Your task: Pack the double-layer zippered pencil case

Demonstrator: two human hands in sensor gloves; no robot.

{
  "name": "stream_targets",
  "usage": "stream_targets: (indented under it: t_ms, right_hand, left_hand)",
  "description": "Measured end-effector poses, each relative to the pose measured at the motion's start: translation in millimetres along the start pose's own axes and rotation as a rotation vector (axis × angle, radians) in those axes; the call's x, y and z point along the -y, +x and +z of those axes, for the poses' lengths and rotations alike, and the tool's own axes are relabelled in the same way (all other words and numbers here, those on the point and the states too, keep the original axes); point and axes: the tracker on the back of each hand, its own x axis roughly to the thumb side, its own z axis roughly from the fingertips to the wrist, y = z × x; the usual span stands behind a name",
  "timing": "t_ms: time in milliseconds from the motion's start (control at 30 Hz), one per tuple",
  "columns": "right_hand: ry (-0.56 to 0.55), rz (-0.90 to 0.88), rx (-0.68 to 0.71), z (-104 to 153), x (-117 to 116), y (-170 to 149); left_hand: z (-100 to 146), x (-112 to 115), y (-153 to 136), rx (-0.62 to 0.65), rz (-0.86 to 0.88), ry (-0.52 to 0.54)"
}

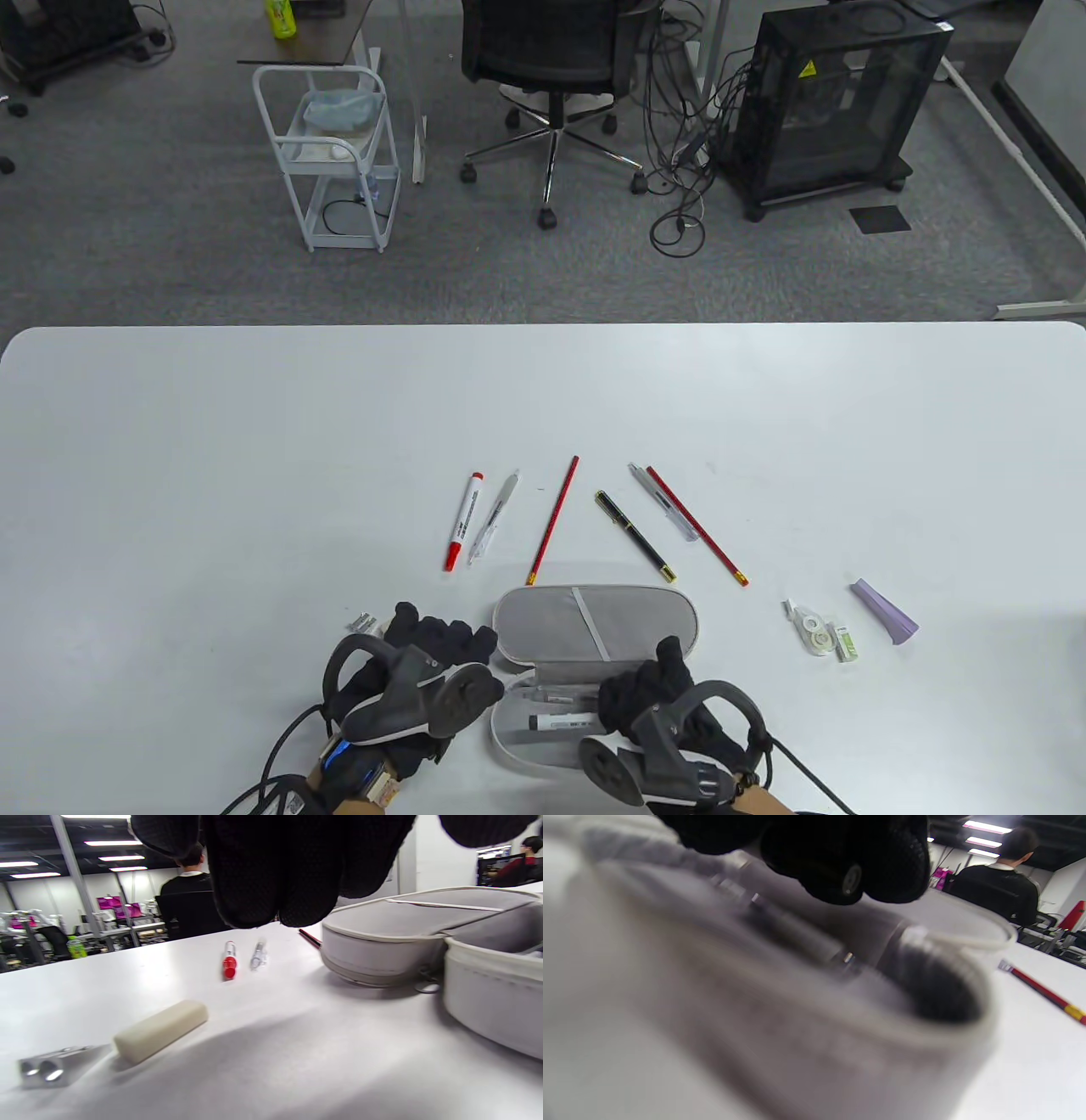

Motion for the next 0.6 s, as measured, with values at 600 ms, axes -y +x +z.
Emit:
stream_targets:
  t_ms: [600]
  right_hand:
    - [-0.076,-0.244,-0.069,9.2,0.6,-33.9]
  left_hand:
    - [-18.2,15.1,-49.1,-0.349,-0.008,-0.007]
